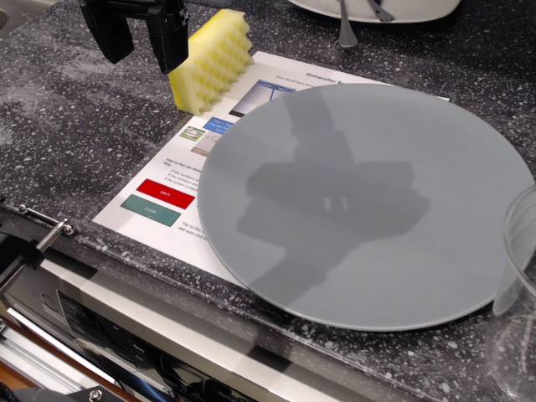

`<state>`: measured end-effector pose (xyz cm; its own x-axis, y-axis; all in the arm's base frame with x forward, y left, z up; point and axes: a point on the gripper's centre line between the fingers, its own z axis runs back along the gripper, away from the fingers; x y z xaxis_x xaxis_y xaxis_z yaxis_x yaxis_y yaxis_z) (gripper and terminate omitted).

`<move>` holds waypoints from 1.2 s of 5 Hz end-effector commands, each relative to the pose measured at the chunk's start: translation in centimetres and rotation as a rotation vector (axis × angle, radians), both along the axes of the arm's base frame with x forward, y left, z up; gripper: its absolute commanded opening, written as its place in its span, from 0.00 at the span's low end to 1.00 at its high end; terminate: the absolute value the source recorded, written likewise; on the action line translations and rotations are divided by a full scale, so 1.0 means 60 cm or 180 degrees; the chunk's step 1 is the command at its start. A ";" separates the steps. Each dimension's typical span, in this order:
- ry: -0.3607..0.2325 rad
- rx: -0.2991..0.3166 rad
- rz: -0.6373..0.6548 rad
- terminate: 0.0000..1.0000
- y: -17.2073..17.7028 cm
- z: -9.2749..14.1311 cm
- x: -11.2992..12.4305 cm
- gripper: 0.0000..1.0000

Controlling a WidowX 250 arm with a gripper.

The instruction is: Pick up sponge and wipe plate

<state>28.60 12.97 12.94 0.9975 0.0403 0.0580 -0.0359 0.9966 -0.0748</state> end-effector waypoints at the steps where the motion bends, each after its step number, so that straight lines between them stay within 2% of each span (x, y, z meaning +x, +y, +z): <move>1: 0.0000 0.0000 0.0000 0.00 0.000 0.000 0.000 1.00; 3: -0.0310 -0.0006 0.0181 0.00 0.002 0.033 0.070 1.00; 4: -0.0392 0.0043 0.0288 0.00 0.007 0.040 0.106 1.00; 6: -0.0371 0.0179 0.0384 0.00 0.009 0.010 0.142 1.00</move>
